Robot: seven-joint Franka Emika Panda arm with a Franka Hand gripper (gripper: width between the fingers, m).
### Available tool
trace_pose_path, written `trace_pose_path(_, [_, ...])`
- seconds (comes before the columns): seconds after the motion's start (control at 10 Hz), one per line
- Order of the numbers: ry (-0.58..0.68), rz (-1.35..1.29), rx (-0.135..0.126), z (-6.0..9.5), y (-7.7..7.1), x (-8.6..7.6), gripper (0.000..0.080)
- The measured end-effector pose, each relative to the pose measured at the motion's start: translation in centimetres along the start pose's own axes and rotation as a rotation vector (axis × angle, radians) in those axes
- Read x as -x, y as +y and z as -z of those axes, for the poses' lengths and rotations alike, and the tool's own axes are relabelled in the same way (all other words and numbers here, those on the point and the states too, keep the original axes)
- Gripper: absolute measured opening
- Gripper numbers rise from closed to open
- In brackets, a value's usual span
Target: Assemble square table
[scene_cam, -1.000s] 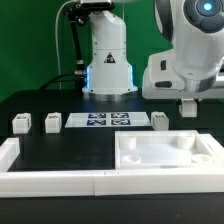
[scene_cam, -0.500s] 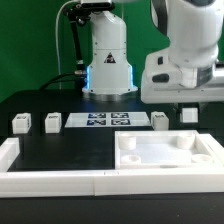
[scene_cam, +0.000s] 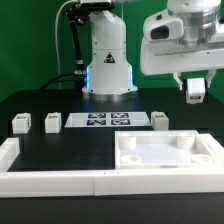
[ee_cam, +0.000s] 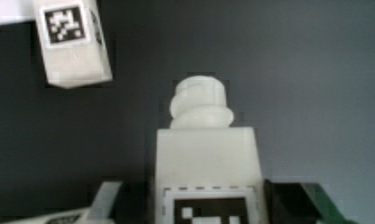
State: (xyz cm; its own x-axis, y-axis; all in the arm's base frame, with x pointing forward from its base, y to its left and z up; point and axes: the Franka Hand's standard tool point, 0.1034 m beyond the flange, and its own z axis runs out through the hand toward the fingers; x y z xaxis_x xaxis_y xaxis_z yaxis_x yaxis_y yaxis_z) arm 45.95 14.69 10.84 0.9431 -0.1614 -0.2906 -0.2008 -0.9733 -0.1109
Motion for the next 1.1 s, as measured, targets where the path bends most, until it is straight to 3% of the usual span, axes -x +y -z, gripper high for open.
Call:
trace_pose_path(0.4, [0.302, 0.039, -0.026, -0.3, -0.7, -0.6, 0.029])
trace_pose_path(0.5, [0.348, 0.079, -0.014, 0.6, -0.8, -1.1, 0.029])
trace_pose_path(0.6, [0.415, 0.097, -0.022, 1.6, -1.0, -2.0, 0.029])
trace_pose_path(0.8, [0.543, 0.105, -0.053, 3.1, -1.2, -2.8, 0.029])
trace_pose_path(1.1, [0.694, 0.097, -0.113, 3.0, -2.6, -2.3, 0.029])
